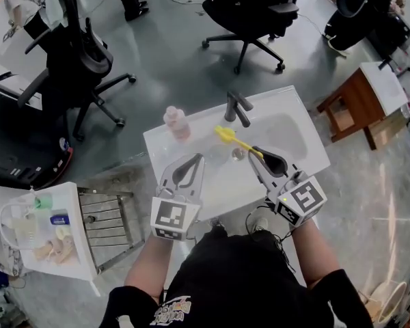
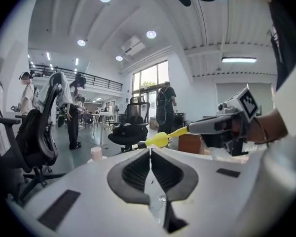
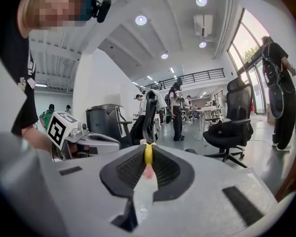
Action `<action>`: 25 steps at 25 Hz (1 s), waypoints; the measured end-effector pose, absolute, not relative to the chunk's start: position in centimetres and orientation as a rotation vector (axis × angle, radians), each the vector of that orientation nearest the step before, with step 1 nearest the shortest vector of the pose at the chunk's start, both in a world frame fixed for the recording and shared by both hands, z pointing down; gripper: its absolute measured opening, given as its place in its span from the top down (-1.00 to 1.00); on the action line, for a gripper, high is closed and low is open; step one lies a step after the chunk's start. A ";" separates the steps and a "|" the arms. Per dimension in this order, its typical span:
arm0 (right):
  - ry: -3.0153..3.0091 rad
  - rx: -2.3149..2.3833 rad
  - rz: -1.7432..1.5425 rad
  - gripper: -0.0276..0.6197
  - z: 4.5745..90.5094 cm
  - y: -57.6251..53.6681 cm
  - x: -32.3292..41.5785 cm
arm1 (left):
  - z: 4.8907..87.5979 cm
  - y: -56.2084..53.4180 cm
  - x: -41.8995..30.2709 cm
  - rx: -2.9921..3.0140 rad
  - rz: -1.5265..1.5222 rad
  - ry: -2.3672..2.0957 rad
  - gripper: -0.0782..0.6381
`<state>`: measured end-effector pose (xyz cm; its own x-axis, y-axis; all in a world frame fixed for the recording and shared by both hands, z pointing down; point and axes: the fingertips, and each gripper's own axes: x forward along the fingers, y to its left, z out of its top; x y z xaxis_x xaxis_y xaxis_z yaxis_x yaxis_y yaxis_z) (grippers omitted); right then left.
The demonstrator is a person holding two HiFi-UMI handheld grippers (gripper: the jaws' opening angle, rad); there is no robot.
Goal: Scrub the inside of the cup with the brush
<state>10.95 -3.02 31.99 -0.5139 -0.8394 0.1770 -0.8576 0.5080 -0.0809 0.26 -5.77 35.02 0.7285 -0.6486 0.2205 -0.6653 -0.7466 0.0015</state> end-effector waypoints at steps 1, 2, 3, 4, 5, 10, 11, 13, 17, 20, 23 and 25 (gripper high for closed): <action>-2.633 1.494 0.229 0.80 31.5 -2.7 11.2 | 34.7 -5.6 0.2 2.850 0.309 -1.098 0.76; -2.639 1.504 0.217 0.80 31.1 -2.3 11.5 | 34.5 -5.4 0.2 2.853 0.300 -1.114 0.76; -2.643 1.515 0.206 0.80 30.6 -2.0 11.8 | 34.4 -5.1 0.2 2.852 0.292 -1.126 0.77; -2.648 1.527 0.195 0.80 30.2 -1.6 12.1 | 34.2 -4.7 0.3 2.848 0.286 -1.134 0.77; -2.653 1.540 0.184 0.80 29.8 -1.2 12.5 | 34.1 -4.2 0.4 2.844 0.281 -1.140 0.77; -2.679 1.562 0.099 0.80 28.4 2.4 14.4 | 33.1 -0.8 1.6 2.834 0.253 -1.189 0.76; -2.683 1.557 0.089 0.80 28.2 3.2 14.8 | 32.9 0.0 1.9 2.825 0.245 -1.207 0.76; -2.698 1.546 0.083 0.80 28.2 5.0 15.7 | 32.4 1.8 2.5 2.798 0.237 -1.239 0.76; -2.721 1.530 0.083 0.80 28.2 9.1 17.6 | 31.3 6.4 3.8 2.792 0.229 -1.289 0.76; -2.726 1.512 0.058 0.80 28.1 12.1 18.6 | 30.6 10.0 4.5 2.789 0.229 -1.331 0.77; -2.740 1.487 0.049 0.80 28.0 15.0 19.0 | 30.1 13.3 4.8 2.775 0.230 -1.366 0.77; -2.750 1.464 0.052 0.80 28.0 16.7 19.1 | 30.1 15.2 4.9 2.762 0.238 -1.383 0.77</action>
<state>19.13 16.68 28.04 -0.5583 -0.8288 0.0384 -0.8296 0.5581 -0.0173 4.93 15.23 30.05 0.5897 -0.7924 0.1563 -0.7991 -0.6005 -0.0294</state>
